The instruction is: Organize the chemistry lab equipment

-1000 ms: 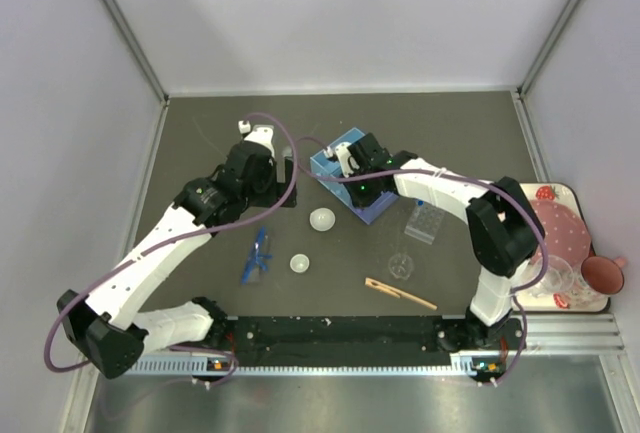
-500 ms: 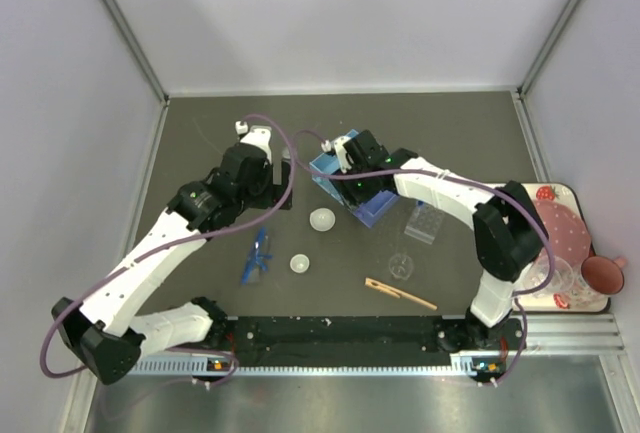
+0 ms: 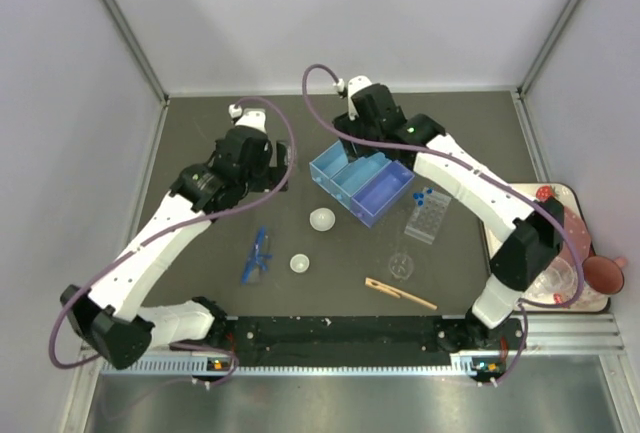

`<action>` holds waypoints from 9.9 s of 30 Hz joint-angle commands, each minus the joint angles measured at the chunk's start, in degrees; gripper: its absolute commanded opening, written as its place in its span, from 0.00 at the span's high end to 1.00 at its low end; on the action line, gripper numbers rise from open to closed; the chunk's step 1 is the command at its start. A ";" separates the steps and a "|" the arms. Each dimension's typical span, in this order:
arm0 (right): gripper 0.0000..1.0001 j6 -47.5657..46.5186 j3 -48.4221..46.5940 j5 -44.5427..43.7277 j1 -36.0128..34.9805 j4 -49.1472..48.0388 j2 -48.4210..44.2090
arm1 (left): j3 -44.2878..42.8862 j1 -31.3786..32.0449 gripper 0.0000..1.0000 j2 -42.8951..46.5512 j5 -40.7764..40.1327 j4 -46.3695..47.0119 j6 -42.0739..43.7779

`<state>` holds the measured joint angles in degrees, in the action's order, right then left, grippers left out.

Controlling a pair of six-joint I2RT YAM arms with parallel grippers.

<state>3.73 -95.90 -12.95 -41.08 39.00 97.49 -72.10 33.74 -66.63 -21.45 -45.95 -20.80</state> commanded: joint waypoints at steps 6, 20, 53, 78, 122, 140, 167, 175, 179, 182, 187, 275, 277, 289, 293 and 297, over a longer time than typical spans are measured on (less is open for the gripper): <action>0.37 6.73 2.71 -2.44 0.04 4.24 -14.06 | -8.84 -10.96 0.02 -16.66 8.08 6.05 -1.26; 0.37 9.28 18.90 1.79 -1.37 1.43 -24.19 | -41.71 -14.93 0.07 -52.45 14.77 -0.72 -2.67; 0.37 9.54 23.21 3.72 -1.90 -1.39 -22.52 | -34.51 -14.84 0.15 -60.46 16.36 0.34 -2.67; 0.38 9.72 24.18 4.43 -2.16 -2.88 -21.64 | -37.33 -14.31 1.00 -52.73 13.19 -4.14 -1.18; 0.38 18.69 27.60 -6.56 -2.34 10.22 -45.55 | -41.37 16.80 1.00 -48.76 17.76 -2.13 16.67; 0.38 19.04 29.63 -8.23 -2.34 10.30 -48.53 | -41.81 17.24 1.00 -57.29 20.48 0.78 15.17; 0.37 19.30 31.56 -8.23 -2.34 10.39 -49.07 | -45.68 17.24 1.00 -63.53 20.92 0.34 14.21; 0.37 19.48 32.09 -8.14 -2.25 10.04 -48.89 | -42.96 17.24 1.00 -65.47 20.75 0.69 13.94; 0.37 19.48 32.35 -7.97 -2.25 9.78 -48.63 | -42.43 17.24 1.00 -66.34 20.66 0.78 13.68; 0.37 19.48 32.62 -7.79 -2.34 9.69 -48.36 | -42.51 17.24 0.91 -66.70 20.92 0.87 13.50; 0.37 19.13 32.79 -7.79 -2.34 9.25 -48.10 | -42.51 17.24 0.97 -65.65 20.93 0.43 13.41; 0.37 17.19 33.23 -4.28 -2.34 7.58 -45.81 | -45.24 18.21 1.00 -61.69 38.41 -6.87 94.80; 0.37 17.19 33.41 -4.28 -2.34 7.32 -45.90 | -44.89 18.12 1.00 -62.04 38.85 -6.52 94.45; 0.36 17.63 34.37 -3.92 -2.34 6.35 -46.16 | -41.90 17.24 0.98 -62.39 39.21 -4.94 92.69; 0.36 17.81 34.55 -3.66 -2.34 6.17 -46.25 | -40.41 17.15 0.94 -62.30 39.21 -3.71 92.34; 0.36 17.72 34.99 -4.01 -2.25 6.00 -46.34 | -39.79 17.06 0.93 -62.48 39.03 -3.09 92.08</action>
<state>21.52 -60.69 -16.45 -43.03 51.48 51.48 -112.68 49.89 -129.19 15.62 -50.65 69.97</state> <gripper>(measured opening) 0.637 0.547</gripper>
